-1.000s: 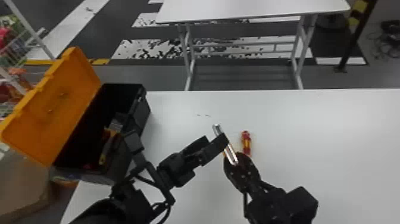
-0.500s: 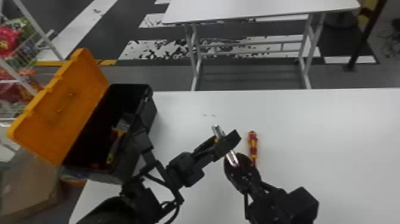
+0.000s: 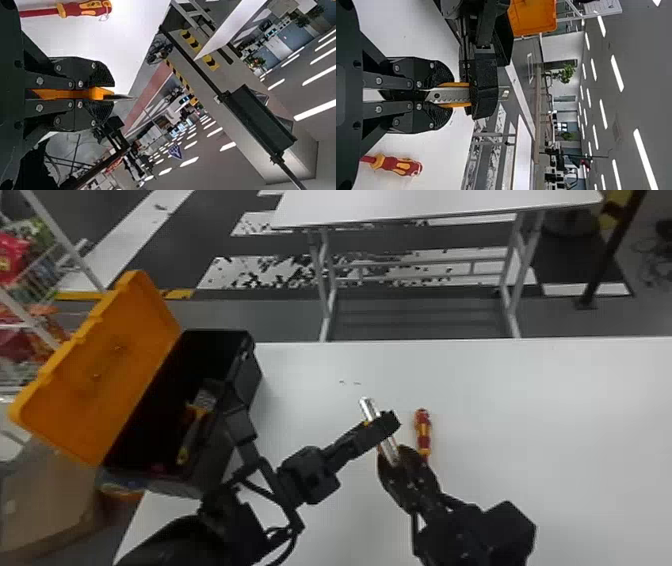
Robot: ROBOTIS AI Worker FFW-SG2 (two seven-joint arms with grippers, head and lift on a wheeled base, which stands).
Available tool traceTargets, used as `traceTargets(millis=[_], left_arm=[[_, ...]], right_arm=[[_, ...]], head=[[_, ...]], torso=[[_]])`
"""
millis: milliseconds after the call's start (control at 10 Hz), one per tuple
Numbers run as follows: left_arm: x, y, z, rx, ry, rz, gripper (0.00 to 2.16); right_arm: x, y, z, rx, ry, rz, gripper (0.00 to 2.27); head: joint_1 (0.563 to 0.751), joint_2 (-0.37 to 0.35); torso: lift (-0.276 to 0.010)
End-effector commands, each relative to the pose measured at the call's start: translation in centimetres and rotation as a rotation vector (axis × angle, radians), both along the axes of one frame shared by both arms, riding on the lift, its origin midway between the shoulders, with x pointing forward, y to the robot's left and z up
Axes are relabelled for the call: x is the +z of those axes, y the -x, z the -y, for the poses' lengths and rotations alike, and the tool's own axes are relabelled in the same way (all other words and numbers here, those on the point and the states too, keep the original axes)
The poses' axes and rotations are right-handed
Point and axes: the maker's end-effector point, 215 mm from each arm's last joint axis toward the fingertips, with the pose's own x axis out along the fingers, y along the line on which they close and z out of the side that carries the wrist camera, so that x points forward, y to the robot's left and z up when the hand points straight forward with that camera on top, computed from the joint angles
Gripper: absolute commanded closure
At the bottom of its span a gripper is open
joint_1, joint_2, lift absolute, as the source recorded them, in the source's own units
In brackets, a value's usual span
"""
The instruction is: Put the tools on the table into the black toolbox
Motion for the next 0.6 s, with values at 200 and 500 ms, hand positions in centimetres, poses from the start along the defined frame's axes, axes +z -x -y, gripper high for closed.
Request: traceTargets(millis=[200,500], left_arm=[[-0.3,-0.1,-0.6,0.013,-0.013,-0.003,2.14],[-0.1,-1.0,-3.3,0.064,-0.035,0.006,2.13]], right_arm=[[0.8,-0.2,0.5,-0.017,-0.037,0.013,0.25],[0.1,-0.6,2.8,-0.065,-0.060,-0.013,0.05]], head=[[0.695,0.193],[0.695,0.192]], torso=[[-0.075],[-0.075]])
